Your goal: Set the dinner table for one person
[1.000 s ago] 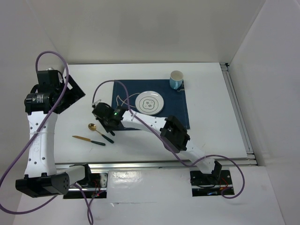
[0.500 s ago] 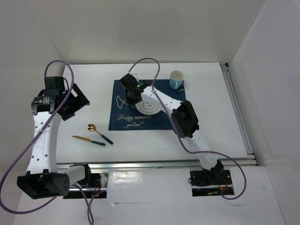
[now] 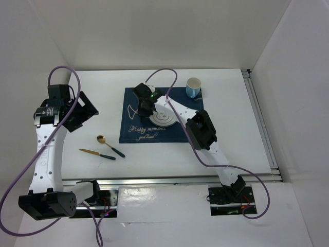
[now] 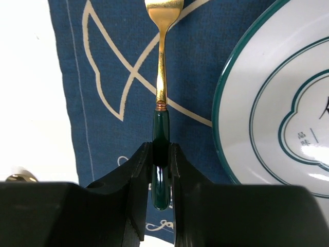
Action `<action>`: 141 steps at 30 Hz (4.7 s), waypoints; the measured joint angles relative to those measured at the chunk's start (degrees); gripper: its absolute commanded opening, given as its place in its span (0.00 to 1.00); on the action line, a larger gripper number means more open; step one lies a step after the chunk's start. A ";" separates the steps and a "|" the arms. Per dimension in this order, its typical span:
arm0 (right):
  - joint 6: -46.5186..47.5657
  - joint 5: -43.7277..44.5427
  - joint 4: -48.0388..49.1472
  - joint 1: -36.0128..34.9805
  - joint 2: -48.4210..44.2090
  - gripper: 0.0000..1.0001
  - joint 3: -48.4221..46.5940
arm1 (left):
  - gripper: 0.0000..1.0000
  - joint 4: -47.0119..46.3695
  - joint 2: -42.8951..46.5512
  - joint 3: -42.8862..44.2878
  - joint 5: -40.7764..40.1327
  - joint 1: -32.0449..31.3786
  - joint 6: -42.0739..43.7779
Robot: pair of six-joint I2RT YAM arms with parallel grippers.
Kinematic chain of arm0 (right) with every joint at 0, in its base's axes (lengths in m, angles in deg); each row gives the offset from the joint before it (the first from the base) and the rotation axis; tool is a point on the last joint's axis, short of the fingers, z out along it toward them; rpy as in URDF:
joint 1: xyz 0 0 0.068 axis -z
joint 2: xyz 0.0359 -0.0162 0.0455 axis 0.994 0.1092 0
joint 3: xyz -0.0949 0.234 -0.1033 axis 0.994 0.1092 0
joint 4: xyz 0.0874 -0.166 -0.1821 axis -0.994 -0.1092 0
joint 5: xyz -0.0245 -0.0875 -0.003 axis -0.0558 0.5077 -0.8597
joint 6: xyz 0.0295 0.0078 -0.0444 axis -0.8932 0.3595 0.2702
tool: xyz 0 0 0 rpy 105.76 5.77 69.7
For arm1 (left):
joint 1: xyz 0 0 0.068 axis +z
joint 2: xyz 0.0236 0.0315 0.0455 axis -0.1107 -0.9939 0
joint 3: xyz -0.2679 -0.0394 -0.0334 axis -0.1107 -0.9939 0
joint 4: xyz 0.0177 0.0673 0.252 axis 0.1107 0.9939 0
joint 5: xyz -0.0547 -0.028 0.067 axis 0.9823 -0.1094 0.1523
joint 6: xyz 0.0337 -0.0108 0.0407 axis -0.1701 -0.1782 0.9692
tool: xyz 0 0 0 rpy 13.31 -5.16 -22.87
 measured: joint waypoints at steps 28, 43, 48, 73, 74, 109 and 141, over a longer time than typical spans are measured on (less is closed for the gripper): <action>22.27 -9.31 17.07 -14.29 -15.74 0.61 27.54 | 1.00 4.76 -4.96 6.08 -9.29 0.79 -1.53; 32.17 -5.84 19.63 -23.06 -9.42 0.56 22.47 | 1.00 5.29 -4.94 8.70 -10.05 1.51 -1.55; 32.09 -3.04 19.08 -22.77 -6.27 0.53 18.86 | 1.00 5.20 -4.50 7.89 -9.99 1.51 -1.57; 28.50 -4.98 15.69 -20.57 -15.15 0.02 21.20 | 1.00 4.46 -3.93 6.34 -9.75 1.55 -1.62; 27.58 -5.60 15.15 -19.28 -17.64 0.02 22.12 | 1.00 3.74 -3.30 5.22 -9.42 1.55 -1.77; 13.84 -4.20 6.27 24.65 -51.49 0.01 61.53 | 0.90 -17.73 -5.62 -40.81 -2.34 -4.70 -24.06; 14.95 -3.32 15.08 23.96 -37.29 0.02 61.09 | 0.00 -14.69 -8.35 -34.32 -6.16 -7.15 -22.01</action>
